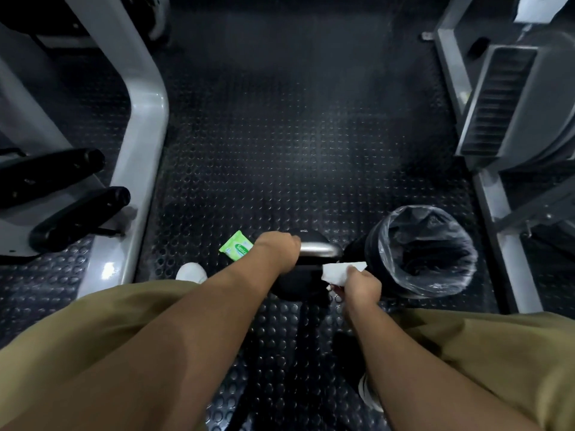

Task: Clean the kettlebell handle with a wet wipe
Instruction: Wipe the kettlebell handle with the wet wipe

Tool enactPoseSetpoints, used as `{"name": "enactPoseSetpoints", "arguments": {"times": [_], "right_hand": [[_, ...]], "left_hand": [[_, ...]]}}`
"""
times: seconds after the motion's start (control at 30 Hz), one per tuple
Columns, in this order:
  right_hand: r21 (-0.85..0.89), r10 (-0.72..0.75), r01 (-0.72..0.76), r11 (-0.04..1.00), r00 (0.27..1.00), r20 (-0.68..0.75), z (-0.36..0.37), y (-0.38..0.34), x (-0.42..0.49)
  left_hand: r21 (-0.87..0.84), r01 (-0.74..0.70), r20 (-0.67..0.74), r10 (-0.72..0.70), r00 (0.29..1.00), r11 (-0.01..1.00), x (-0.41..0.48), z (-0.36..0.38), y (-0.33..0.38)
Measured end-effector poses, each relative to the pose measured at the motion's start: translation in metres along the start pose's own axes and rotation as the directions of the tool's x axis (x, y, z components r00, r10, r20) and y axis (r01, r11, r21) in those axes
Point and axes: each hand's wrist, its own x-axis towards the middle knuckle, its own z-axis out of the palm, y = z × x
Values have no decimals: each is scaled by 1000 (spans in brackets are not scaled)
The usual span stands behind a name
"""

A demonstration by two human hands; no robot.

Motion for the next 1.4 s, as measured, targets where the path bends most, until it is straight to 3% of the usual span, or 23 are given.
{"name": "enactPoseSetpoints", "arguments": {"times": [0.1, 0.17, 0.27, 0.33, 0.4, 0.47, 0.57, 0.7, 0.83, 0.97, 1.07, 1.2, 1.33, 1.4], "right_hand": [[-310, -332, 310, 899, 943, -21, -15, -15, -4], [-363, -451, 441, 821, 890, 62, -14, -21, -5], [-460, -472, 573, 678, 819, 325, 4, -19, -1], [-570, -403, 646, 508, 763, 506, 18, -12, 1], [-592, -395, 711, 380, 704, 590, 24, -9, 0], [-560, -435, 757, 338, 653, 620, 23, -5, -2], [-477, -484, 777, 411, 629, 608, 19, 4, 1], [-395, -478, 665, 634, 739, 475, 18, 1, 14], [-280, -255, 359, 890, 902, 348, 21, -8, 40], [-140, -45, 107, 984, 920, 390, 31, -21, 65], [-197, -2, 75, 977, 937, 349, 37, -27, 58], [-239, -298, 358, 903, 921, 253, 32, -4, 12], [-281, -552, 674, 683, 728, 407, 37, 17, -24], [-311, -567, 690, 653, 718, 403, 39, 16, -10]], "left_hand": [[-96, 27, 40, -23, 999, 995, 5, 0, 6], [-154, 52, 78, -40, 996, 987, 10, 4, 13], [-275, 124, 153, -84, 985, 953, 16, 10, 27], [-305, 165, 176, -114, 978, 938, 18, 9, 33], [-293, 183, 187, -131, 974, 938, 20, 5, 36], [-272, 198, 196, -147, 970, 942, 22, 2, 38], [-268, 225, 181, -181, 967, 937, 28, 8, 42], [-334, 241, 145, -202, 968, 911, 37, 14, 42], [-400, 226, 118, -195, 974, 888, 35, 14, 43], [-453, 225, 137, -181, 974, 863, 32, 11, 41], [-467, 218, 138, -173, 975, 857, 30, 8, 39], [-467, 221, 156, -166, 974, 856, 31, 8, 40], [-450, 231, 187, -162, 969, 862, 33, 7, 39], [-461, 217, 168, -155, 973, 861, 32, 6, 38]]}}
